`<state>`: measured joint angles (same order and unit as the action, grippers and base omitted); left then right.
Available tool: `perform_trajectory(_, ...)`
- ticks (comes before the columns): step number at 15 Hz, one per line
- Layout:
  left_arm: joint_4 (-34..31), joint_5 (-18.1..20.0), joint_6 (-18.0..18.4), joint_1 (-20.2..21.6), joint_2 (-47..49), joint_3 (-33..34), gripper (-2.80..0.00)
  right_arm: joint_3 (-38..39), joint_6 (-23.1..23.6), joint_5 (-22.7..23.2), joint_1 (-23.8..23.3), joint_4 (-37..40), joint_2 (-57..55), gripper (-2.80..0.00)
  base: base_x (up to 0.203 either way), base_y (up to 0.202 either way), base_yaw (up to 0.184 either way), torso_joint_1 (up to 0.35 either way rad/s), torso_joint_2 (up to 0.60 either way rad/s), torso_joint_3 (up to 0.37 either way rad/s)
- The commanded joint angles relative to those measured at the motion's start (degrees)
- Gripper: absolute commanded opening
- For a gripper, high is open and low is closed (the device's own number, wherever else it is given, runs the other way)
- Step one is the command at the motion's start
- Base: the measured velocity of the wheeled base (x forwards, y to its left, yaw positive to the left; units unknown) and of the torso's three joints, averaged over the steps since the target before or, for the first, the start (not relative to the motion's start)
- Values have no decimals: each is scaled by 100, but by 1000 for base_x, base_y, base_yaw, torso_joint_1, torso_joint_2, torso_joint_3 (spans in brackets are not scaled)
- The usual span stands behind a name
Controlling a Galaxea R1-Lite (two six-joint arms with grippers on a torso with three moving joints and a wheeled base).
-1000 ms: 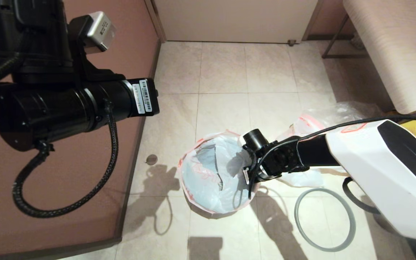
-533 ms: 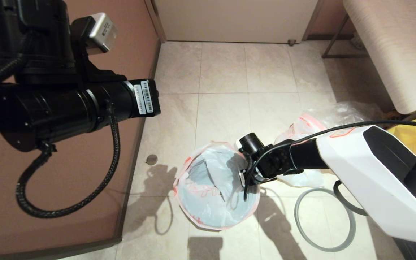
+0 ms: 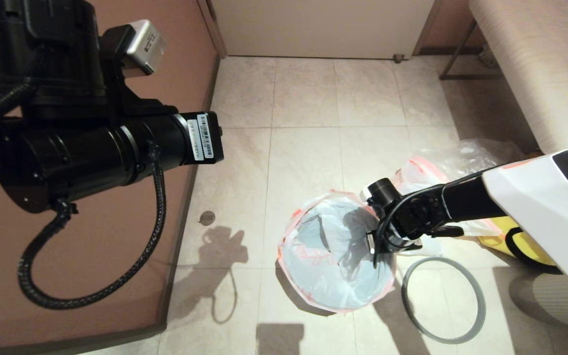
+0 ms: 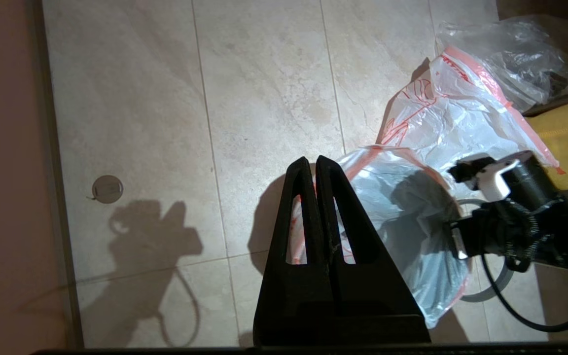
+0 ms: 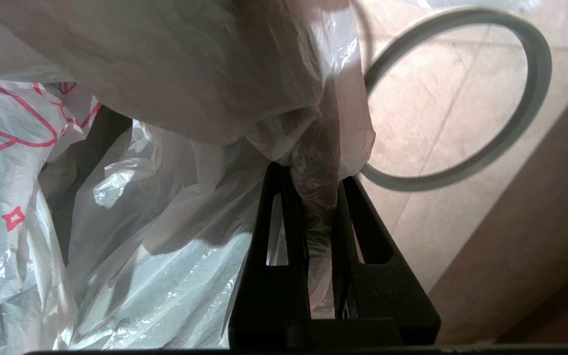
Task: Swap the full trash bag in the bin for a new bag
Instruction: Put the new garbage bag on the trash can
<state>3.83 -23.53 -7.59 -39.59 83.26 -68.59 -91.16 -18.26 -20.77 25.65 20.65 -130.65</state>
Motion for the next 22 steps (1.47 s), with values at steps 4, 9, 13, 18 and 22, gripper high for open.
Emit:
perform_trajectory(4, -5, -11, -5, -117, 41, 30, -280, 708, 52, 210, -327, -673, 412, 0, 0, 0, 0, 0, 0, 0)
perform_trajectory(9, 4, -11, -5, -181, -13, 48, -280, 1346, 26, 367, -286, -644, 1447, 0, 0, 0, 0, 0, 0, 0)
perform_trajectory(13, -17, -23, -3, -317, -67, 61, -280, 1680, -41, 675, 518, -909, 1846, -280, 0, 0, 0, 0, 0, 0)
perform_trajectory(18, 14, -81, 64, -295, 76, 91, -280, 214, 329, 921, 882, -1314, -326, -280, 0, 0, 0, 0, 0, 0)
perform_trajectory(22, 22, -91, 65, -245, 76, 91, -280, -1827, 764, 863, 840, -1104, -2146, -280, 0, 0, 0, 0, 0, 0)
